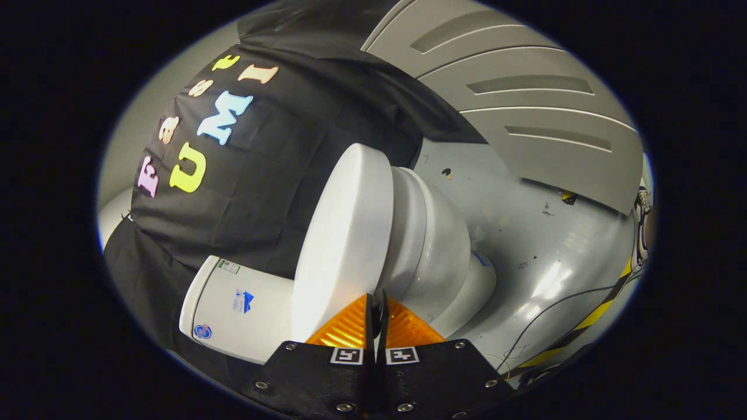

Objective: Open the toilet lid.

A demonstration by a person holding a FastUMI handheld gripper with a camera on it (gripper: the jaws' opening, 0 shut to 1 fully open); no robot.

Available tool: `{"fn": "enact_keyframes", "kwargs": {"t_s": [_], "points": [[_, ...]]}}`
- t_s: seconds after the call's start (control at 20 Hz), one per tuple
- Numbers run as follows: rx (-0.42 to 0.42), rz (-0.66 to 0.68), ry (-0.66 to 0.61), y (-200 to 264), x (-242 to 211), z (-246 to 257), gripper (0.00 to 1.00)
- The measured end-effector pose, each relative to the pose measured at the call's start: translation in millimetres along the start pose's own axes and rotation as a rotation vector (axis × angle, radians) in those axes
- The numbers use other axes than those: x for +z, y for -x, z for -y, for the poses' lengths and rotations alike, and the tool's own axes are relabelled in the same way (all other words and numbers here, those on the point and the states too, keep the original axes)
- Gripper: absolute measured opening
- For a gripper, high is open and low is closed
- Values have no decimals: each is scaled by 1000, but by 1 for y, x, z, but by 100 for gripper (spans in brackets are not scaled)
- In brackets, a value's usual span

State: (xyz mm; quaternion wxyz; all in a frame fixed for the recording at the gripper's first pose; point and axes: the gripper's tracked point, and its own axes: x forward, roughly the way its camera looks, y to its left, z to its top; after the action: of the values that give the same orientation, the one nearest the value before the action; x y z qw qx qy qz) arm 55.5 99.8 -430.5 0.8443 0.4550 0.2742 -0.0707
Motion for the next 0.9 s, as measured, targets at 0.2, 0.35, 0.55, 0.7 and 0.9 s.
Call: {"fn": "enact_keyframes", "kwargs": {"t_s": [0.2,0.35,0.55,0.7,0.9], "points": [[-72,30,108,10,8,-18,0],[-101,60,144,18,16,-38,0],[-134,57,204,23,17,-48,0],[-163,55,217,22,16,-47,0],[-192,83,245,29,20,-64,0]]}}
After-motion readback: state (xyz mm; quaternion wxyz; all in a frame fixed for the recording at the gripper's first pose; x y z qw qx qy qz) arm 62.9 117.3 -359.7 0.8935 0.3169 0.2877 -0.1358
